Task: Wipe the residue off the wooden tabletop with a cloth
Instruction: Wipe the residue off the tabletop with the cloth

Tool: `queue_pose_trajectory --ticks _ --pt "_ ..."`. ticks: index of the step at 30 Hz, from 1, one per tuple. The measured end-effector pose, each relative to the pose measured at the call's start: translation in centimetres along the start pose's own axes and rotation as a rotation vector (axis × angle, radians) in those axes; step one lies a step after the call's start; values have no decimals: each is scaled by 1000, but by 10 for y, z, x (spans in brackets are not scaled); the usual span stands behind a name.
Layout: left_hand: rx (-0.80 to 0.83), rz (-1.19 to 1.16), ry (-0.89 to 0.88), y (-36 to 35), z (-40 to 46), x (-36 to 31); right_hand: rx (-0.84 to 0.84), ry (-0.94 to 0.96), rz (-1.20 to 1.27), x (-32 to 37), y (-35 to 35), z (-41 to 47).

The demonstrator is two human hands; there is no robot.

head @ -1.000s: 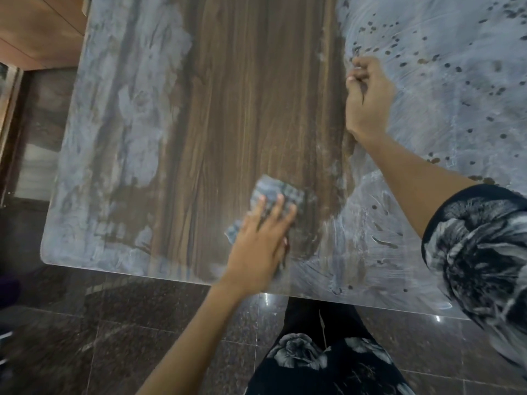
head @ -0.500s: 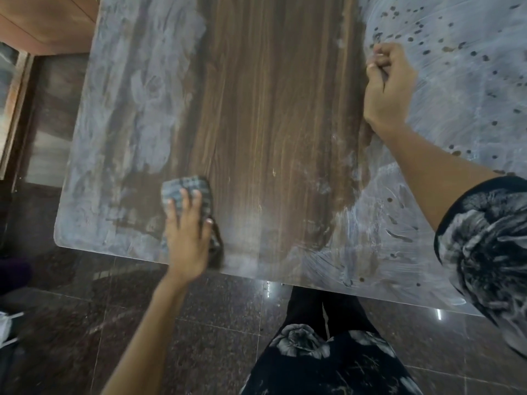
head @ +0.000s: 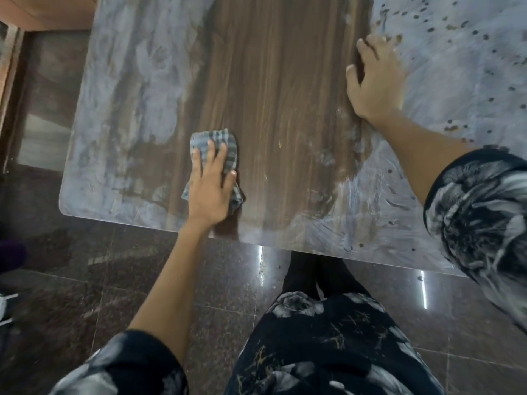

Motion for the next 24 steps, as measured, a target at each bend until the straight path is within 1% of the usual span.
queue_pose_trajectory --ticks 3,7,10,12,13,14,17,18,19,20,21,24 --pt "-19 56 22 -6 -5 -7 51 -27 -90 4 -3 -11" --pt "-15 31 42 -11 -20 -11 76 -60 -86 10 -6 -27" --pt "-63 20 117 -15 -46 -12 79 -72 -88 18 -7 -52" --pt "-37 71 157 -27 -62 -23 77 -64 -84 25 -8 -71" --pt "5 104 128 -37 -66 -37 75 -56 -79 27 -8 -78" --pt "52 130 57 -49 -68 -56 73 -51 -72 29 -8 -84" --pt "178 151 -271 -77 -79 -111 74 -65 -65 31 -9 -91" --pt "197 147 -342 -80 -81 -119 74 -64 -71 32 -9 -92" --pt "210 143 -370 -78 -80 -118 73 -62 -74 32 -9 -93" --pt "223 132 -346 -74 -77 -110 75 -62 -72 33 -8 -95" --pt "221 113 -283 -69 -74 -97 80 -63 -67 33 -8 -96" --pt "92 42 -37 -35 -62 -47 91 -63 -68 34 -8 -102"
Point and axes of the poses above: each hand's wrist, its own z-axis towards the middle knuckle, its own y-axis out of the back of the hand, x = y × z, the point moved 8 cm from there along z, towards the middle knuckle, and after that the axes turned 4 degrees about -y, right-handed, at the moved point
